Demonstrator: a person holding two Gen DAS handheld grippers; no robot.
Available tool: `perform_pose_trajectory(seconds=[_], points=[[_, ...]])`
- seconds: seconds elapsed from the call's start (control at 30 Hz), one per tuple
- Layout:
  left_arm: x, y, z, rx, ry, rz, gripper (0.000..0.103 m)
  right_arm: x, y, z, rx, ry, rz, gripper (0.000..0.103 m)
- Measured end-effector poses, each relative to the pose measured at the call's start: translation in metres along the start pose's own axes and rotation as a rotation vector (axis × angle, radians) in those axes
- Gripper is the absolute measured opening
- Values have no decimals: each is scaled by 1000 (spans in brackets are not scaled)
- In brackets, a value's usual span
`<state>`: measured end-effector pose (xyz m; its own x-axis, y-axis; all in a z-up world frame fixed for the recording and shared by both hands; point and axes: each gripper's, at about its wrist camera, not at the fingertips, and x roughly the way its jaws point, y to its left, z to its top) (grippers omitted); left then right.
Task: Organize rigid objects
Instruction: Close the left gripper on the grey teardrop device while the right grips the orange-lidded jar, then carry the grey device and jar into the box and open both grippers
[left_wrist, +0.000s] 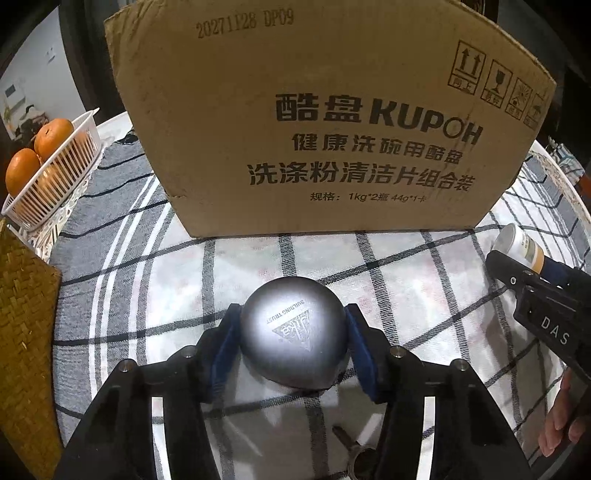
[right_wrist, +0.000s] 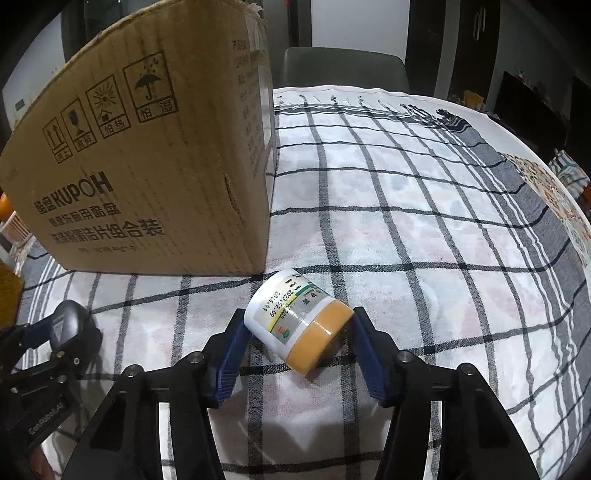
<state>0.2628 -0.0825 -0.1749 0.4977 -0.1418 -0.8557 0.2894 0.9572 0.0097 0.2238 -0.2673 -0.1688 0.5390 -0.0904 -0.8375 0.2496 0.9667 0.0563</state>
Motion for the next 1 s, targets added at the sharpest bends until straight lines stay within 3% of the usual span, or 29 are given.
perform_pose_trajectory(seconds=[1.0], points=[[-94, 5, 14, -17, -196, -39, 55, -92, 15, 12, -41, -185, 83, 56]])
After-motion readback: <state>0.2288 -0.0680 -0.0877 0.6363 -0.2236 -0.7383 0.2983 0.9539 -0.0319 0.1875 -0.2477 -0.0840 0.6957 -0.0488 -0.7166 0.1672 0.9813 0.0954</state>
